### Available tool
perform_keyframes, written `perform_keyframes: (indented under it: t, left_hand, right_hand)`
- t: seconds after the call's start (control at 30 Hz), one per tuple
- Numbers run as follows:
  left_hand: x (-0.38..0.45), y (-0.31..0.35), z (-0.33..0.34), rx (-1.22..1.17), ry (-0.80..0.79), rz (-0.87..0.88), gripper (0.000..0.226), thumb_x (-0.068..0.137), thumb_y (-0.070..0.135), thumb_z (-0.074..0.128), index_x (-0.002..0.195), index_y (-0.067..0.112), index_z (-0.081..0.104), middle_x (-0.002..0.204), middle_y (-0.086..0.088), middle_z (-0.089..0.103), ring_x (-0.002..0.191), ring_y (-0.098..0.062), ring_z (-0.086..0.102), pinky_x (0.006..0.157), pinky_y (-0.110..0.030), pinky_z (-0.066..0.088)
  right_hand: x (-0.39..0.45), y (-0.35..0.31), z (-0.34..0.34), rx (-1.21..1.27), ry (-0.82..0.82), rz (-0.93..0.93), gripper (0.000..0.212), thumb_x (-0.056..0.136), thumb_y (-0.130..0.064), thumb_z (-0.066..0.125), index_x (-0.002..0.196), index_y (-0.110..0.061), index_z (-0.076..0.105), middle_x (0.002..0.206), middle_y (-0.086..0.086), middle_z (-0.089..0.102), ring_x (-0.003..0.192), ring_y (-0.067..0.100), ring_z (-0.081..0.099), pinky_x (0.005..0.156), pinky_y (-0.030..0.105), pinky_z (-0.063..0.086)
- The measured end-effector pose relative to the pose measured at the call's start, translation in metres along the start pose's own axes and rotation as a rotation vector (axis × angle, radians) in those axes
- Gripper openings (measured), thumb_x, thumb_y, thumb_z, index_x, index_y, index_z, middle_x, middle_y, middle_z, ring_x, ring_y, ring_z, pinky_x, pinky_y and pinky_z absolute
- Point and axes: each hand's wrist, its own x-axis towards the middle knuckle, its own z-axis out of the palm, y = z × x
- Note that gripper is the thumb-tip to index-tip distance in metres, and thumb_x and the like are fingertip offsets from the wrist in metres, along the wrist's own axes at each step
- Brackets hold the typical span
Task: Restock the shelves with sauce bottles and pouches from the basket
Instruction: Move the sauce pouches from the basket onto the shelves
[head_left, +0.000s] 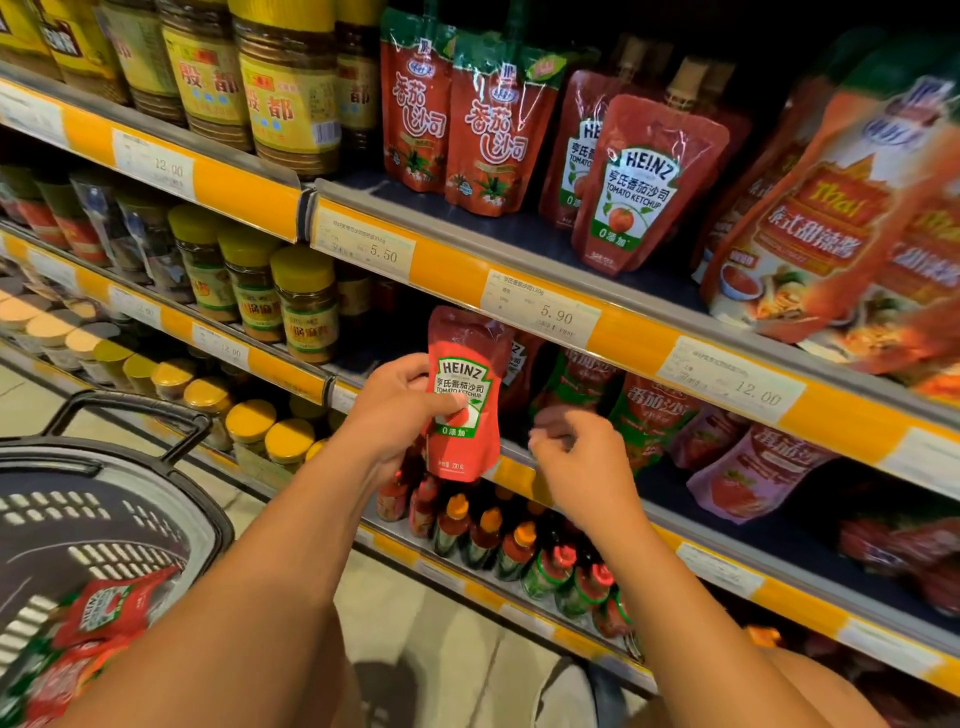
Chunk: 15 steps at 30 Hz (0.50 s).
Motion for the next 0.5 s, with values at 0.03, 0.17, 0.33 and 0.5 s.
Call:
perform_keyframes:
  t: [0.03,0.17,0.33,0.5]
  left_hand:
    - [0.005,0.001,0.002,0.026,-0.003,0.013,0.031,0.085,-0.002,0.079,0.111,0.013,0.071,0.103,-0.005,0.080,0.096,-0.023,0.078,0.081,-0.039,0.060]
    - [0.024,0.009,0.009,0.054,0.021,0.038,0.035,0.084,0.004,0.082,0.112,0.019,0.067,0.097,-0.001,0.081,0.090,-0.019,0.078,0.077,-0.035,0.058]
    - [0.034,0.003,0.023,0.060,0.044,0.139,0.040,0.081,-0.001,0.083,0.107,0.025,0.067,0.093,0.002,0.081,0.087,-0.017,0.078,0.067,-0.027,0.060]
    - [0.043,-0.002,0.037,0.072,0.072,0.230,0.038,0.081,-0.001,0.084,0.109,0.021,0.071,0.100,-0.003,0.080,0.094,-0.020,0.077,0.078,-0.036,0.063]
  right_hand:
    - [-0.005,0.003,0.001,-0.049,-0.082,-0.020,0.017,0.095,-0.018,0.066,0.110,-0.023,0.071,0.105,-0.008,0.069,0.095,0.008,0.065,0.084,0.034,0.056]
    - [-0.018,0.011,0.007,-0.296,-0.235,-0.124,0.025,0.096,-0.024,0.065,0.121,-0.030,0.066,0.118,-0.013,0.060,0.105,0.011,0.057,0.086,0.030,0.048]
    - [-0.023,0.016,0.009,-0.325,-0.260,-0.172,0.026,0.096,-0.025,0.066,0.121,-0.029,0.063,0.123,-0.016,0.051,0.111,0.010,0.052,0.090,0.033,0.050]
    - [-0.024,0.021,0.008,-0.315,-0.256,-0.195,0.024,0.096,-0.025,0.067,0.119,-0.030,0.064,0.125,-0.019,0.049,0.113,0.006,0.050,0.089,0.023,0.044]
